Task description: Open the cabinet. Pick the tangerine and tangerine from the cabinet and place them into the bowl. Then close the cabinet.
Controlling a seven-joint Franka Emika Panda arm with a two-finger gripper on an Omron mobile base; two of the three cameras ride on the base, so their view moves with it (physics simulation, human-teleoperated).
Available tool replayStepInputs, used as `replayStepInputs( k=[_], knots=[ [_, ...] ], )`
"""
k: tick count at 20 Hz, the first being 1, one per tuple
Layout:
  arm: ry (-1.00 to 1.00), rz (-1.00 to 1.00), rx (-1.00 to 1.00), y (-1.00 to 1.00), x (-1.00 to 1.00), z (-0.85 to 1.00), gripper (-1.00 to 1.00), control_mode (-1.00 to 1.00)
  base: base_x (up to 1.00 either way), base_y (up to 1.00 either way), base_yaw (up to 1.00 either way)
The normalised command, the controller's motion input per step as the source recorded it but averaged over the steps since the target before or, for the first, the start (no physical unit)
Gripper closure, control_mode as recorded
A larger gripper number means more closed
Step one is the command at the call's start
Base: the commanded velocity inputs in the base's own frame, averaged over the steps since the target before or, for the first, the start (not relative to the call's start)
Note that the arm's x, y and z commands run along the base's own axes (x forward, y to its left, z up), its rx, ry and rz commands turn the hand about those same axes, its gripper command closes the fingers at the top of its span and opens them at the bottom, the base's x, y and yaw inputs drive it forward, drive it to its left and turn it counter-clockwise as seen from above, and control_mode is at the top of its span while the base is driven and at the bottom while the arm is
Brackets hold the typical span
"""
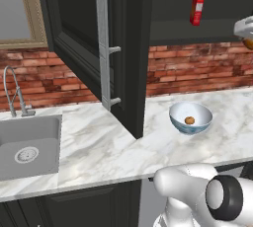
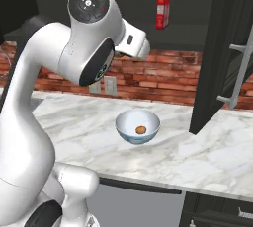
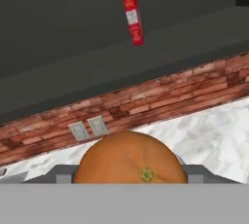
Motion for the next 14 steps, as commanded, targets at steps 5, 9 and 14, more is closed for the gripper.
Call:
replayStepInputs(
  k=[5, 9, 14],
  knots=[
    [0.06, 0.00, -0.01, 0.25, -0.98, -1.00, 1.00, -1.00, 0.00, 0.00, 0.00],
    [0.25, 0.00, 0.02, 0.23, -0.40, -1.00, 1.00, -1.00, 0.00, 0.00, 0.00],
    [0.26, 0.00, 0.04, 0.16, 0.40, -0.65, 1.00, -1.00, 0.00, 0.00, 0.00]
  ],
)
